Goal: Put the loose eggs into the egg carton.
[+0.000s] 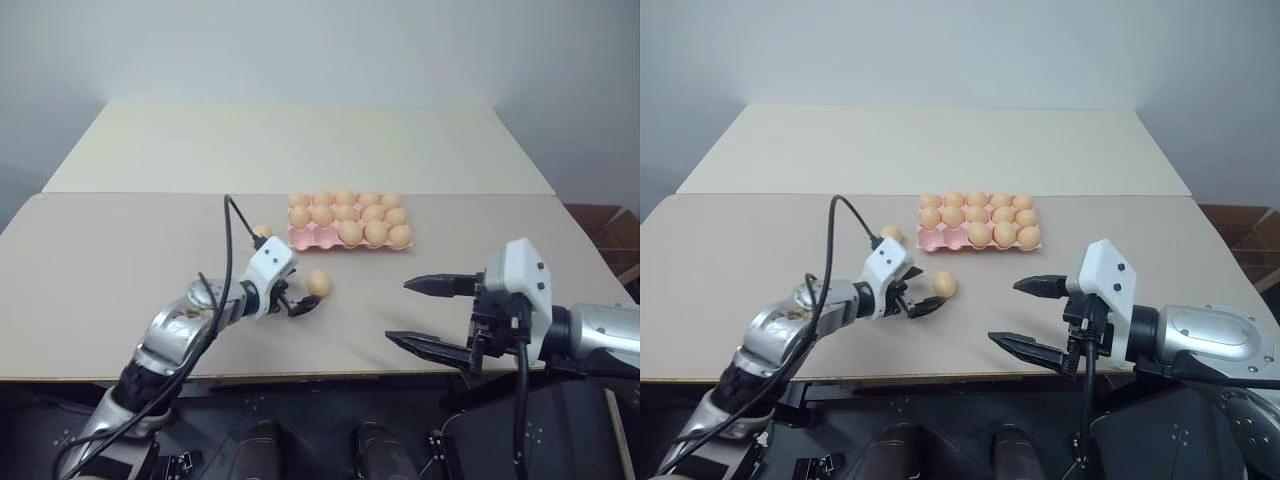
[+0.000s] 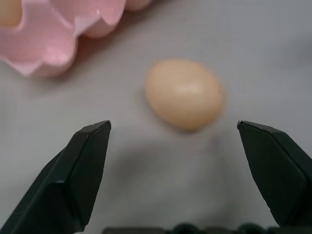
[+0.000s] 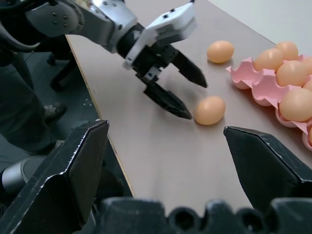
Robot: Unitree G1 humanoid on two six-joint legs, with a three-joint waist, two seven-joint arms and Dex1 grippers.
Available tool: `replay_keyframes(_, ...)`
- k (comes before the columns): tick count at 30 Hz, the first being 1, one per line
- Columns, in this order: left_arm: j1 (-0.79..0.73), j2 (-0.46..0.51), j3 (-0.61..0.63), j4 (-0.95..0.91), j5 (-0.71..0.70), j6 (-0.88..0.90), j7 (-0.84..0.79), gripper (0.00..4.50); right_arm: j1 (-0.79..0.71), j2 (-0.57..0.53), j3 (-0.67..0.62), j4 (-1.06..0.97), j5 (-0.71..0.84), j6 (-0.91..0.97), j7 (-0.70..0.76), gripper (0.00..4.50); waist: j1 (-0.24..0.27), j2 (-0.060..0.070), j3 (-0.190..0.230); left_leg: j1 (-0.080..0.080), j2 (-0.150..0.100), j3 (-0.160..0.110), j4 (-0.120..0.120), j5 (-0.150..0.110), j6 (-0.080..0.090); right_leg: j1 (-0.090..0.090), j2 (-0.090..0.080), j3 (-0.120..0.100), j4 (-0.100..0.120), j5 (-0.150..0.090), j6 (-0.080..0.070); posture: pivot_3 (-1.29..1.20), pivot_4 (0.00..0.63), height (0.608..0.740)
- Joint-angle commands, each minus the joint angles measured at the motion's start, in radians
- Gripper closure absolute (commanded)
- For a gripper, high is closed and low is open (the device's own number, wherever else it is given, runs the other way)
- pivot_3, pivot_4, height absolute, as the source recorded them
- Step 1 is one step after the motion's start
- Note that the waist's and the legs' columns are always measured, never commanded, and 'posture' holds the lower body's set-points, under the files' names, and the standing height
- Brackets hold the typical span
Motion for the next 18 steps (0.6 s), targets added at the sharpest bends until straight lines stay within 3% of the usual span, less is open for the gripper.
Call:
replay_keyframes(1, -0.048, -0.039, -0.035, 0.052, 0.042, -0.051, -0.017, 0.00, 0.008, -0.025, -0.007, -0.019, 0.006, -0.053, -0.003, 0.05, -0.001, 0.000, 0.000, 0.000, 0.000, 0.000, 0.000, 0.000, 0.000, 0.000, 0.000, 0.000, 0.000, 0.000, 0.000, 0.00, 0.150, 0.740)
replay_keyframes(7, -0.079, -0.069, -0.062, 0.098, 0.064, -0.084, -0.076, 0.00, 0.037, -0.054, -0.001, -0.011, -0.014, -0.100, 0.002, 0.05, 0.000, 0.000, 0.000, 0.000, 0.000, -0.001, 0.000, 0.000, 0.000, 0.000, 0.000, 0.000, 0.000, 0.000, 0.000, 0.00, 0.150, 0.740)
replay_keyframes(10, -0.080, -0.071, -0.054, 0.105, 0.071, -0.092, -0.093, 0.57, 0.052, -0.067, -0.006, -0.007, -0.026, -0.118, 0.002, 0.00, 0.000, 0.000, 0.000, 0.000, 0.000, -0.001, 0.000, 0.000, 0.000, 0.000, 0.000, 0.000, 0.000, 0.000, 0.000, 0.00, 0.150, 0.740)
replay_keyframes(15, -0.075, -0.065, -0.041, 0.097, 0.077, -0.100, -0.109, 2.14, 0.069, -0.082, -0.017, 0.007, -0.037, -0.144, 0.007, 0.00, 0.003, 0.000, 0.000, 0.000, 0.000, -0.001, 0.000, 0.000, 0.000, 0.000, 0.000, 0.000, 0.000, 0.000, 0.000, 0.00, 0.150, 0.740)
replay_keyframes(18, -0.077, -0.059, -0.018, 0.072, 0.079, -0.113, -0.103, 2.44, 0.061, -0.088, -0.023, 0.025, -0.041, -0.154, 0.001, 0.00, 0.003, 0.000, 0.000, 0.000, 0.000, -0.001, 0.000, 0.000, 0.000, 0.000, 0.000, 0.000, 0.000, 0.000, 0.000, 0.00, 0.150, 0.740)
